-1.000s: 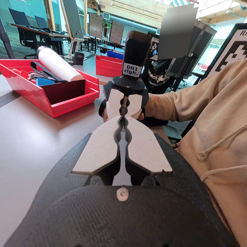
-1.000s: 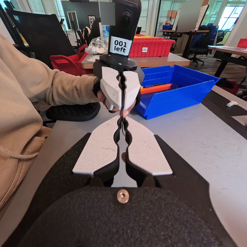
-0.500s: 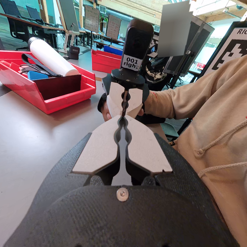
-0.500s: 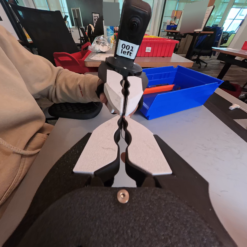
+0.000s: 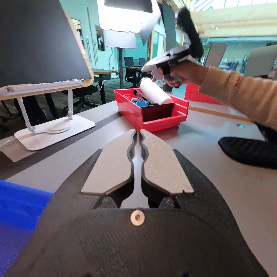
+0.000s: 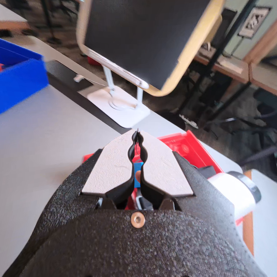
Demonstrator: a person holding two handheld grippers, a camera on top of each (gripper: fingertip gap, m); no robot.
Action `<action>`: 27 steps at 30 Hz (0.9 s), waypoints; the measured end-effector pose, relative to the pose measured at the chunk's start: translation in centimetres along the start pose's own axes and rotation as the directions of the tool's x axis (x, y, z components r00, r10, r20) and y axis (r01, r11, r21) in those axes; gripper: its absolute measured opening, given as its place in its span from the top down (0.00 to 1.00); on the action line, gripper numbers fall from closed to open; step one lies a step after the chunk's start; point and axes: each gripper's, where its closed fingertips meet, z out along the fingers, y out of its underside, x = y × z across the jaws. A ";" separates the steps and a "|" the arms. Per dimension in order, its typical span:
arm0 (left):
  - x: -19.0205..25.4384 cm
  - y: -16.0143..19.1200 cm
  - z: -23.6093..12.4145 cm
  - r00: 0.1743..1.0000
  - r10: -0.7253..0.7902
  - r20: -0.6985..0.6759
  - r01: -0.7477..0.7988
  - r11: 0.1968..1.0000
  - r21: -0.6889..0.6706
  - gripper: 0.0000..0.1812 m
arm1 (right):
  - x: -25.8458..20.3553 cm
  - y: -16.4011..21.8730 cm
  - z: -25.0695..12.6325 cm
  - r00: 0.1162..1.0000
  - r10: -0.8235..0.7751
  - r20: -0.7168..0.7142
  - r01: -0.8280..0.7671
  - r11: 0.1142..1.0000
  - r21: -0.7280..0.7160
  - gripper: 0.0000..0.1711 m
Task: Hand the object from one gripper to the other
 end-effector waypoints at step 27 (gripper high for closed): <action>-10.1 -4.3 -10.3 0.921 0.153 0.357 -0.103 0.983 -0.155 0.98 | -9.3 2.4 -6.2 0.956 0.171 0.238 -0.222 0.952 0.210 0.86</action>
